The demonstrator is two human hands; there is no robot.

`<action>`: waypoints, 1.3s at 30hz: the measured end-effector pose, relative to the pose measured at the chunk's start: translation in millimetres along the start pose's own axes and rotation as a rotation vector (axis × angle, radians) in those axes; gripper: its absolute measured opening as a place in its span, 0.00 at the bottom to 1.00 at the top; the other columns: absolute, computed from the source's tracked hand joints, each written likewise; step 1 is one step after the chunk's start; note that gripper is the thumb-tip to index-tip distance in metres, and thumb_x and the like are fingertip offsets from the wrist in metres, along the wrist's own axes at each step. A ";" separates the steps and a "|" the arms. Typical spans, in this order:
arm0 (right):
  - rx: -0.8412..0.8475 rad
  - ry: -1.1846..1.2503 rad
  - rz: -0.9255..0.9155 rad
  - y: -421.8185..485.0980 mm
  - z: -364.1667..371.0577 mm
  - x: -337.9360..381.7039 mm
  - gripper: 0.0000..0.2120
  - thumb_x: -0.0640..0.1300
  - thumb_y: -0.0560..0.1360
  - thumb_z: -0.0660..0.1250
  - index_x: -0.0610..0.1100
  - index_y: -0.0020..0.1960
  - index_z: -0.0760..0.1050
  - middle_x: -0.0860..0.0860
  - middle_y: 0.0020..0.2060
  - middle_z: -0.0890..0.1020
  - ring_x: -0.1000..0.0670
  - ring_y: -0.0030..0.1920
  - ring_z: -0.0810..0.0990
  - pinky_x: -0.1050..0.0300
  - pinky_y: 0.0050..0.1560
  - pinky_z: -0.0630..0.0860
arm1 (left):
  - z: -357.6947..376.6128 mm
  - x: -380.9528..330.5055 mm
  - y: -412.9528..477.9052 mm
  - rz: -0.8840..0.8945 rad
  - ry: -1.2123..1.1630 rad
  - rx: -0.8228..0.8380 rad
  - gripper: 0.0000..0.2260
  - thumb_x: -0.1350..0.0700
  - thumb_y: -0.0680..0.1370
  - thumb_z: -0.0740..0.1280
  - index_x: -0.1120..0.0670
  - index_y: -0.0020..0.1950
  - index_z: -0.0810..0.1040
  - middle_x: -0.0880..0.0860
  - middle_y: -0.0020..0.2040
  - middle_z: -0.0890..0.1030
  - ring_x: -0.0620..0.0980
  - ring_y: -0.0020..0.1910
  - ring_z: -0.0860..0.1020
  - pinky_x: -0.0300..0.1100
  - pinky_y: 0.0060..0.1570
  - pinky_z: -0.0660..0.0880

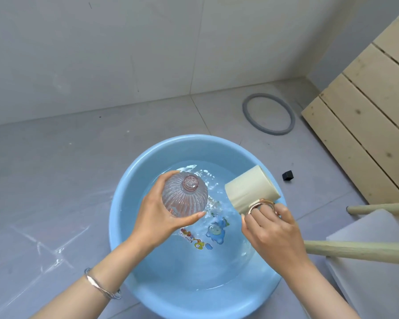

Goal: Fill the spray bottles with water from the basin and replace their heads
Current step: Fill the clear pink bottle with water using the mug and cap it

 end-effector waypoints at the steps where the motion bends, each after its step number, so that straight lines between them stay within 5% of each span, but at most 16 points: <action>1: -0.014 0.012 0.009 -1.5 -0.3 -0.1 0.14 0.40 0.70 0.66 0.47 0.29 0.65 0.51 0.25 0.67 0.48 0.31 0.69 0.56 0.46 0.63 | 0.3 -1.4 -0.2 -0.002 0.000 -0.001 0.39 0.38 0.56 0.79 0.41 0.63 0.70 0.36 0.57 0.78 0.38 0.58 0.76 0.27 0.56 0.69; 4: -0.011 0.197 0.233 -0.7 -5.1 -5.4 0.14 0.44 0.73 0.63 0.48 0.29 0.68 0.54 0.25 0.70 0.52 0.32 0.72 0.58 0.44 0.61 | 0.3 -6.3 -0.6 -0.008 -0.008 -0.012 0.38 0.40 0.55 0.80 0.41 0.63 0.70 0.35 0.56 0.78 0.37 0.57 0.76 0.25 0.54 0.68; 6: 0.041 0.485 0.597 -0.6 -13.9 -18.5 0.15 0.50 0.73 0.62 0.53 0.28 0.65 0.58 0.24 0.68 0.55 0.32 0.67 0.61 0.42 0.58 | -1.6 -16.1 0.7 -0.007 -0.017 -0.021 0.39 0.41 0.55 0.80 0.42 0.63 0.71 0.37 0.57 0.78 0.37 0.57 0.77 0.25 0.54 0.69; 9: 0.023 1.093 1.167 -6.0 -30.8 -31.7 0.23 0.60 0.70 0.63 0.48 0.27 0.58 0.56 0.23 0.59 0.55 0.30 0.60 0.64 0.33 0.58 | -9.0 -43.3 5.8 0.005 -0.046 -0.037 0.39 0.40 0.54 0.80 0.41 0.62 0.71 0.35 0.55 0.79 0.35 0.55 0.77 0.23 0.50 0.69; 12: -0.064 1.326 1.404 -3.6 -64.8 -40.4 0.25 0.64 0.68 0.64 0.47 0.27 0.60 0.52 0.27 0.58 0.54 0.29 0.58 0.64 0.29 0.57 | -18.4 -84.6 13.0 0.046 -0.084 -0.062 0.38 0.40 0.53 0.78 0.42 0.61 0.72 0.32 0.54 0.78 0.34 0.54 0.77 0.22 0.48 0.69; 16: -0.259 1.358 1.503 8.2 -131.5 -62.4 0.35 0.79 0.55 0.64 0.46 0.26 0.63 0.52 0.25 0.61 0.56 0.26 0.59 0.69 0.27 0.60 | -33.6 -155.0 20.3 0.143 -0.105 -0.080 0.38 0.40 0.53 0.79 0.42 0.62 0.72 0.36 0.55 0.79 0.37 0.55 0.78 0.25 0.51 0.71; 22: -0.504 1.434 1.513 25.3 -229.8 -104.8 0.36 0.79 0.49 0.68 0.44 0.24 0.69 0.55 0.21 0.65 0.57 0.23 0.63 0.68 0.24 0.64 | -46.9 -254.3 14.0 0.277 -0.107 -0.055 0.38 0.39 0.54 0.79 0.39 0.62 0.72 0.39 0.59 0.78 0.40 0.60 0.76 0.44 0.62 0.73; 24: -0.590 1.427 1.474 26.8 -256.9 -123.2 0.36 0.77 0.52 0.68 0.43 0.25 0.69 0.56 0.21 0.63 0.57 0.22 0.63 0.68 0.20 0.60 | -43.6 -280.3 10.0 0.304 -0.121 -0.022 0.37 0.39 0.54 0.80 0.39 0.62 0.72 0.39 0.60 0.78 0.40 0.60 0.76 0.44 0.62 0.74; 28: -0.642 1.325 1.425 7.4 -280.2 -160.0 0.31 0.71 0.66 0.64 0.42 0.29 0.66 0.55 0.26 0.66 0.55 0.29 0.62 0.58 0.39 0.61 | -28.0 -319.7 -3.7 0.341 -0.168 0.031 0.36 0.40 0.54 0.79 0.38 0.60 0.73 0.38 0.58 0.79 0.39 0.58 0.76 0.32 0.54 0.73; 31: -0.640 1.232 1.477 -13.6 -275.7 -182.5 0.21 0.60 0.74 0.60 0.46 0.29 0.67 0.52 0.27 0.66 0.54 0.31 0.62 0.58 0.39 0.61 | -12.7 -335.7 -13.8 0.340 -0.210 0.050 0.35 0.40 0.54 0.80 0.38 0.60 0.74 0.38 0.57 0.79 0.38 0.57 0.77 0.28 0.49 0.73; 39: -0.588 1.124 1.635 -67.0 -244.8 -198.7 0.20 0.51 0.80 0.58 0.44 0.32 0.62 0.50 0.30 0.65 0.52 0.33 0.60 0.56 0.37 0.58 | 34.1 -357.6 -42.4 0.350 -0.213 0.143 0.36 0.42 0.55 0.80 0.38 0.60 0.73 0.41 0.59 0.78 0.41 0.60 0.76 0.44 0.60 0.75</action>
Point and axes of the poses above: each hand's wrist, its own y-axis towards the middle knuckle, its own z-axis out of the palm, x = y × z, the point moved 4 cm from there along y, towards the middle knuckle
